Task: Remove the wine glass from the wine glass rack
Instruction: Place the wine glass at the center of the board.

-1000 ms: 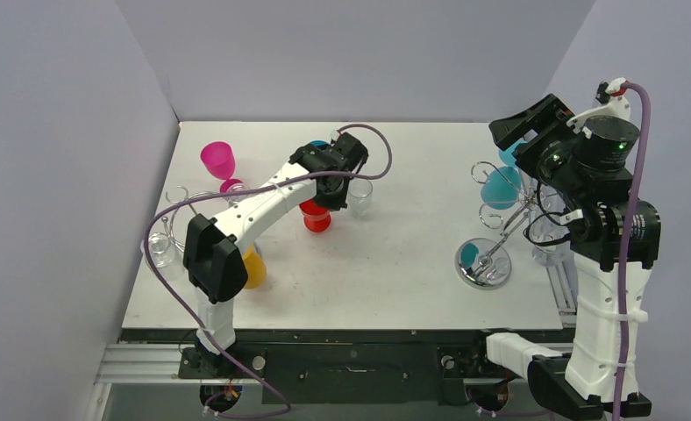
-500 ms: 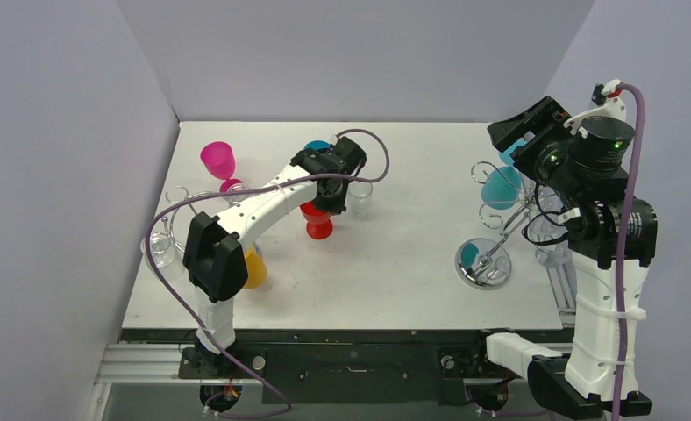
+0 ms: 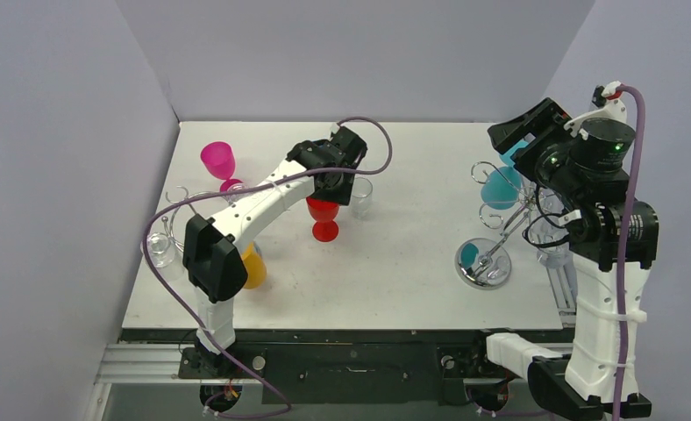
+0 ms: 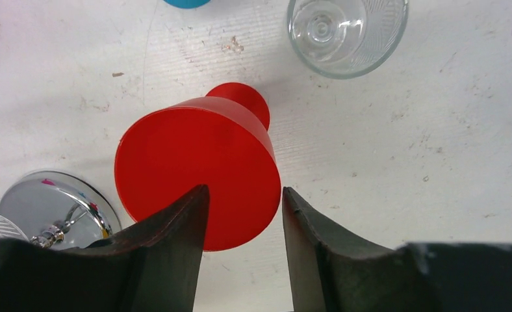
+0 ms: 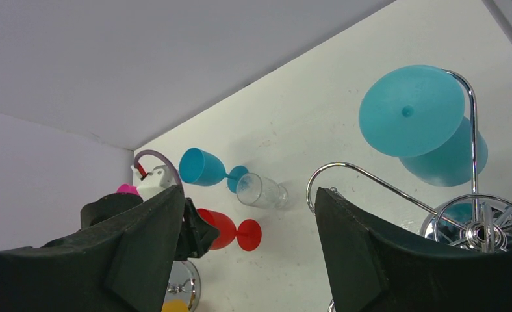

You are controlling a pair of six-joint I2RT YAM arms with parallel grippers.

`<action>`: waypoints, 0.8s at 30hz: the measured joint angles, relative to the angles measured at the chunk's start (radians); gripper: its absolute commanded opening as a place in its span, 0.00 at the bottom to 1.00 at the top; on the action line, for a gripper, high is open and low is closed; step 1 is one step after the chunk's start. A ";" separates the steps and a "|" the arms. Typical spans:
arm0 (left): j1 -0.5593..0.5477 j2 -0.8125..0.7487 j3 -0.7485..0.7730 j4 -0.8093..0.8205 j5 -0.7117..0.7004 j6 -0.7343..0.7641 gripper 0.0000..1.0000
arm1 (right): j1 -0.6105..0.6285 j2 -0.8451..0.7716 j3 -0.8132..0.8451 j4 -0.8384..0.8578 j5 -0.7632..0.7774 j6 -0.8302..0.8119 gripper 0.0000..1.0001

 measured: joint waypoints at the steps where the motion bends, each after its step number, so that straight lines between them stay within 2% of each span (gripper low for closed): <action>1: 0.000 -0.001 0.014 -0.002 -0.003 0.002 0.44 | 0.000 -0.002 0.000 -0.002 0.000 0.000 0.69; 14: -0.012 -0.103 0.057 -0.032 0.000 0.027 0.56 | -0.034 -0.021 -0.005 -0.063 0.063 -0.023 0.71; 19: -0.029 -0.225 0.058 -0.032 0.031 0.038 0.57 | -0.134 -0.016 -0.005 -0.088 0.058 -0.031 0.71; 24: -0.047 -0.372 0.024 -0.011 0.080 0.047 0.58 | -0.316 -0.008 -0.006 -0.091 -0.042 -0.038 0.71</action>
